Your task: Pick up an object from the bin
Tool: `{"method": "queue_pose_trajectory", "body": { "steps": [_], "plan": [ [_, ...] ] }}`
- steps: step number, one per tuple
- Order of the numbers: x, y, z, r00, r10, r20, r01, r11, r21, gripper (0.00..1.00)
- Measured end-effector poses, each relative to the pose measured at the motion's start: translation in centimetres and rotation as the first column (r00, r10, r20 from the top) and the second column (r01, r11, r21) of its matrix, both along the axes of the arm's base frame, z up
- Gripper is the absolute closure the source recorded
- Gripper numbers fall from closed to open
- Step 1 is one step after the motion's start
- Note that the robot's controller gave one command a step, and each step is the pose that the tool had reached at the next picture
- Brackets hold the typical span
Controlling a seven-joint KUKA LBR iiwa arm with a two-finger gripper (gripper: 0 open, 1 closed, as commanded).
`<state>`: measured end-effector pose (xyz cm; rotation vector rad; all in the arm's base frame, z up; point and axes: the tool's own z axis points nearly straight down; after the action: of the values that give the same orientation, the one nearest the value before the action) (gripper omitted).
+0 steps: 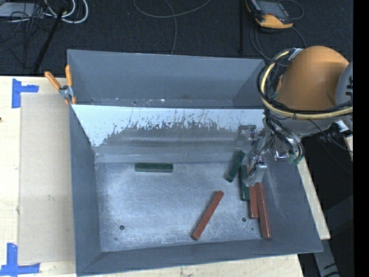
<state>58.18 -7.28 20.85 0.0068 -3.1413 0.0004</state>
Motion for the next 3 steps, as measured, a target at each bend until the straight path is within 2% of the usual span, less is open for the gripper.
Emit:
{"method": "queue_pose_trajectory", "body": {
  "steps": [1, 2, 3],
  "plan": [
    [-1.9, -0.3, 4.9, 0.999, -0.046, 0.006, 0.046, 0.999, 0.0, 0.0],
    [-8.8, 3.2, -14.2, 0.999, 0.054, -0.005, -0.054, 0.999, 0.002, 0.0],
    [-8.6, 3.2, -13.8, 0.998, 0.057, 0.002, -0.057, 0.998, 0.0, 1.0]
  ]
}}
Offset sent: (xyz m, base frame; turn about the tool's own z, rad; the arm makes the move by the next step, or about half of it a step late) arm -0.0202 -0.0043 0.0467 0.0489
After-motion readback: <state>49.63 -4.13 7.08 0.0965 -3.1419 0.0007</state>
